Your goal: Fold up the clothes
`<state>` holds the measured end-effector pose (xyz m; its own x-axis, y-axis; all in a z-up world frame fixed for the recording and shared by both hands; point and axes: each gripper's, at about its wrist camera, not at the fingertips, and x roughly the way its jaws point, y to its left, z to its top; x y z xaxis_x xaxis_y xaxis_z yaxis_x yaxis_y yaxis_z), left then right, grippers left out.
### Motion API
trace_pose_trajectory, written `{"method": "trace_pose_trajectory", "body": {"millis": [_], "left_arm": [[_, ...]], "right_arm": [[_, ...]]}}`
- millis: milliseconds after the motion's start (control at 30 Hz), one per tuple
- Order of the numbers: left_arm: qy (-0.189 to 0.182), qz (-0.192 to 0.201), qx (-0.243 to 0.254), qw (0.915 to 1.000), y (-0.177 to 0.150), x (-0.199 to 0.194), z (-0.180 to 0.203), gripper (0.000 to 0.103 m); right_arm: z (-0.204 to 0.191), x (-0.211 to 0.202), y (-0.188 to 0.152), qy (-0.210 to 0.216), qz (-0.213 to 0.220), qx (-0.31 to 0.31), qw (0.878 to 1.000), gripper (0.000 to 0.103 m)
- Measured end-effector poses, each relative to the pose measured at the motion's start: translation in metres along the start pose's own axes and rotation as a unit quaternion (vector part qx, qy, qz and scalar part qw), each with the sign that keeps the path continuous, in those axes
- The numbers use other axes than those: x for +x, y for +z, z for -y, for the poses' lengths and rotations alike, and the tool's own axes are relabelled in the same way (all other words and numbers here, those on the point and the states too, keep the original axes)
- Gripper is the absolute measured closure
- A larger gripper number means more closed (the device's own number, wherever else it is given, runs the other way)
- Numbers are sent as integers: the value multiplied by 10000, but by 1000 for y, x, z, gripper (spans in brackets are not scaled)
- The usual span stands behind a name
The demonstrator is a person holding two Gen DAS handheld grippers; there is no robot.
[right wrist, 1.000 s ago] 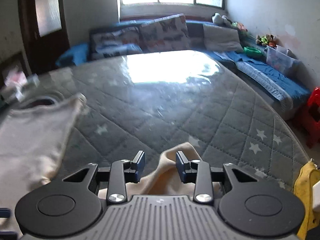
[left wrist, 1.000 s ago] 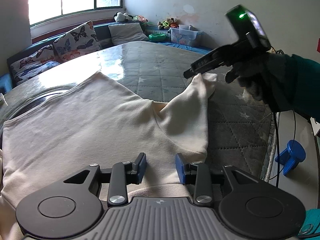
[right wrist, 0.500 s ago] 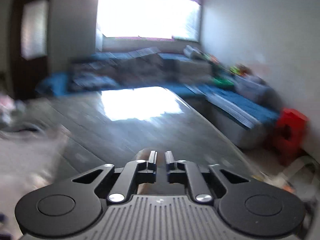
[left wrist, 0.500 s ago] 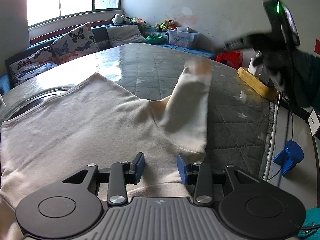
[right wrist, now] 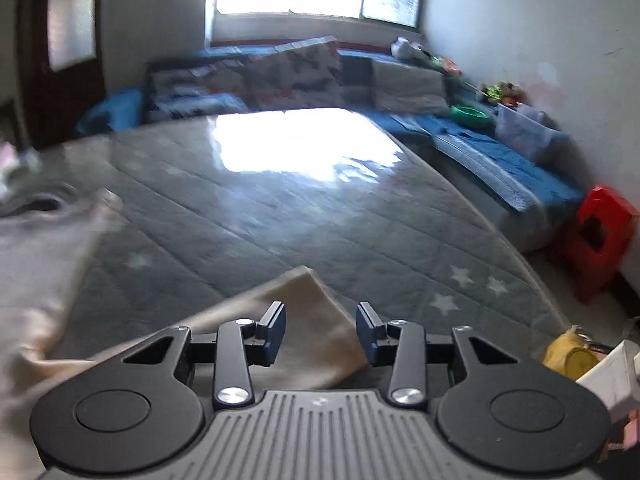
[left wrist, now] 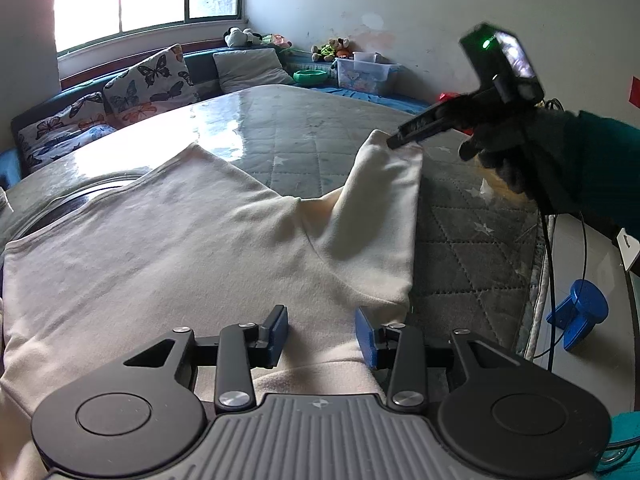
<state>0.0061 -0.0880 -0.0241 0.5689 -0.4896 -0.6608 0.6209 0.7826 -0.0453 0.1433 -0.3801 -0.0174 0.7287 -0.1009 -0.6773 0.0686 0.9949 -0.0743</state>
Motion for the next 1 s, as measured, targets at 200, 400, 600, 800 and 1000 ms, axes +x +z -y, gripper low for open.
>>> {"method": "trace_pose_trajectory", "body": {"millis": [200, 400, 600, 800, 1000], "left_arm": [[-41, 0, 4, 10000, 0, -1, -2, 61], [-94, 16, 64, 9999, -2, -1, -2, 59], [-77, 12, 77, 9999, -2, -1, -1, 58], [-62, 11, 98, 9999, -2, -1, 0, 58], [-85, 12, 131, 9999, -2, -1, 0, 55]], "right_arm": [[7, -18, -22, -454, -338, -61, 9984, 71], [16, -44, -36, -789, -171, -111, 9967, 70], [9, -38, -13, 201, 40, 64, 9998, 70], [3, -1, -3, 222, -142, -110, 9996, 69], [-4, -19, -4, 367, -41, -296, 9989, 69]]}}
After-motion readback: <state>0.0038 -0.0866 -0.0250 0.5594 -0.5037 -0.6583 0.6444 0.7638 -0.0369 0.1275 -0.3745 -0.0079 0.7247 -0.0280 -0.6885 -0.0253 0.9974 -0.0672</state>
